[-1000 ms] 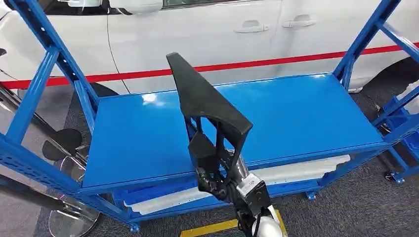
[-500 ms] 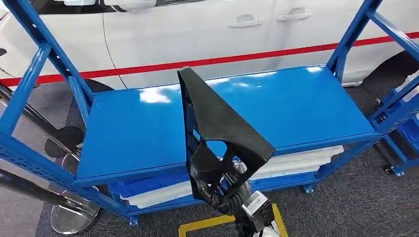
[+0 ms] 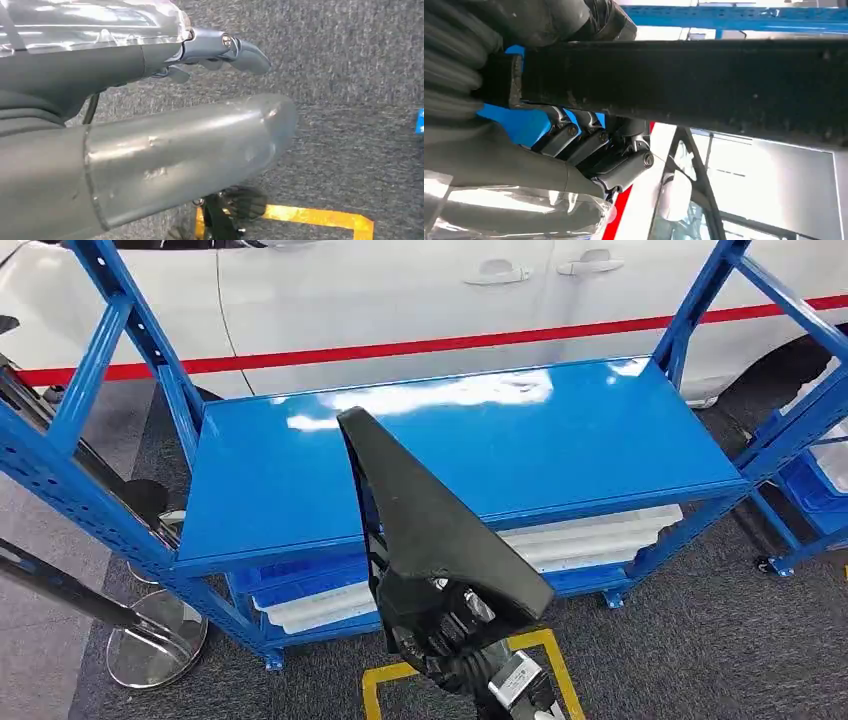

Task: Take the parts from the cabinet and place them on the table.

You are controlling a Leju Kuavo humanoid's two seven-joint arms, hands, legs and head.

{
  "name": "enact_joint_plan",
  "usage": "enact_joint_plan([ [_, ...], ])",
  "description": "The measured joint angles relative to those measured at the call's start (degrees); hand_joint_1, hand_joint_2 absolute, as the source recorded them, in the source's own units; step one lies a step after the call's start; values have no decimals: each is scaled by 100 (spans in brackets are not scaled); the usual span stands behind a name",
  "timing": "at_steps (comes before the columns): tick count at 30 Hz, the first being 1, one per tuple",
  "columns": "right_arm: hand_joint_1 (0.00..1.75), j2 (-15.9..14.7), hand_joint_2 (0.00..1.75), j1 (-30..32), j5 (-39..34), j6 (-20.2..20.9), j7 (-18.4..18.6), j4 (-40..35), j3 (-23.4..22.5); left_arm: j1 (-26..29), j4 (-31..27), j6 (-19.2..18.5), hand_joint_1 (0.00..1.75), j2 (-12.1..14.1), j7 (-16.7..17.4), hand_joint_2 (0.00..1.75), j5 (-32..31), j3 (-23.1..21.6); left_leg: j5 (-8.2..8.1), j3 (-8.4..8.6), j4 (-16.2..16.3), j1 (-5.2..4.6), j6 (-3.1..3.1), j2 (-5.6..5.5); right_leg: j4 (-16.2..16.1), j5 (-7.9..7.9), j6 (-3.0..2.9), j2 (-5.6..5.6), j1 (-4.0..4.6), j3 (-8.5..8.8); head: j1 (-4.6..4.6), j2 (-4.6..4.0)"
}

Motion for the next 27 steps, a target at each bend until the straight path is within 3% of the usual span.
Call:
enact_joint_plan([
  [1,175,0,175,-6,-2,-4,0,-7,0,3,0,-9,0,-2,0,0,0,6,27,-48,32,-27,-37,-7,-430,-176,-43,3,43,263,2,0],
  [4,175,0,175,40,-39,-55,-24,-9,0,7,-9,-22,0,-2,0,0,9,63,149,-41,3,7,-158,-3,-411,-87,-144,5,92,179,-7,2],
  [5,175,0,175,57,-44,-77,-26,-15,0,17,-11,-28,0,-2,0,0,24,81,190,-61,-3,-17,-202,-9,-455,-17,-202,0,62,148,-4,0],
  [6,175,0,175,87,-57,-92,-37,-33,0,17,-24,-35,0,0,-2,0,28,103,56,-92,75,22,-219,-18,-479,58,-255,-41,31,106,-2,0],
  [7,175,0,175,127,-63,-94,-61,-44,-2,24,-39,-50,0,-7,-7,0,35,107,-251,-185,269,21,-240,-20,-480,110,-317,-38,33,37,-7,2],
  [9,175,0,175,259,-87,-133,-98,-101,-20,30,-50,-68,0,-13,-11,0,72,122,-958,-422,1089,26,-283,-22,-464,225,-348,-47,44,-125,-7,0],
  [10,175,0,175,350,-114,-166,-116,-133,-53,31,-63,-77,0,-13,-18,0,79,140,-1152,-501,1485,26,-300,-22,-456,282,-348,-62,55,-213,-7,0],
  [11,175,0,175,438,-138,-190,-131,-168,-96,31,-92,-85,0,-13,-17,0,81,155,-1165,-508,1758,27,-314,-21,-437,344,-341,-67,58,-314,-4,2],
  [12,175,0,175,517,-166,-203,-151,-195,-144,31,-107,-90,0,-15,-17,0,83,179,-1021,-408,1779,27,-318,-21,-411,394,-330,-69,59,-407,-7,0],
  [14,175,0,175,679,-278,-208,-203,-271,-256,38,-153,-103,0,-20,-15,0,85,232,-599,87,1232,28,-306,-20,-338,478,-297,-70,55,-584,-7,2],
  [15,175,0,175,775,-381,-212,-232,-337,-343,34,-179,-112,0,-24,-15,0,85,240,-523,547,618,30,-272,-68,-277,520,-260,-39,55,-667,-7,0],
  [16,175,0,175,857,-440,-225,-260,-400,-407,24,-210,-120,0,-28,-18,0,85,247,-750,895,122,30,-223,-242,-231,546,-223,-21,52,-729,-7,0],
  [17,175,0,175,923,-479,-245,-300,-457,-478,41,-242,-133,0,-44,-22,0,87,262,-818,1028,-154,11,-203,-320,-202,573,-183,2,72,-756,-4,0],
  [19,175,-4,175,1120,-500,-321,-422,-544,-590,75,-284,-153,0,-76,-26,0,92,321,-788,949,-82,-28,-169,-231,-240,699,-111,36,65,-755,-9,0],
  [20,175,-11,175,1217,-501,-343,-450,-568,-628,81,-306,-155,0,-94,-26,0,92,348,-749,936,-101,-33,-119,-190,-251,747,-72,74,76,-760,-7,0],
  [21,175,-29,175,1319,-501,-387,-481,-597,-673,101,-332,-177,0,-134,-26,0,94,380,-651,898,-166,45,-43,-103,-228,741,-39,113,50,-793,-7,0],
  [23,175,-59,175,1482,-498,-444,-496,-610,-741,97,-404,-212,0,-179,-24,0,94,404,-538,745,-162,30,64,24,237,51,-8,75,38,-970,-4,0],
  [25,175,-77,175,1608,-498,-518,-496,-610,-789,101,-474,-227,0,-214,-24,0,94,444,-420,582,-154,15,60,138,1070,-546,43,59,18,-1146,-4,0],
  [26,175,-77,175,1662,-498,-542,-494,-610,-804,101,-498,-236,0,-230,-24,0,94,468,-362,494,-139,10,57,200,1408,-615,62,53,14,-1189,-4,2],
  [27,175,-81,175,1711,-498,-582,-494,-610,-828,101,-529,-238,0,-243,-24,0,94,494,-306,422,-116,7,44,254,1559,-486,77,41,8,-1142,-4,0],
])
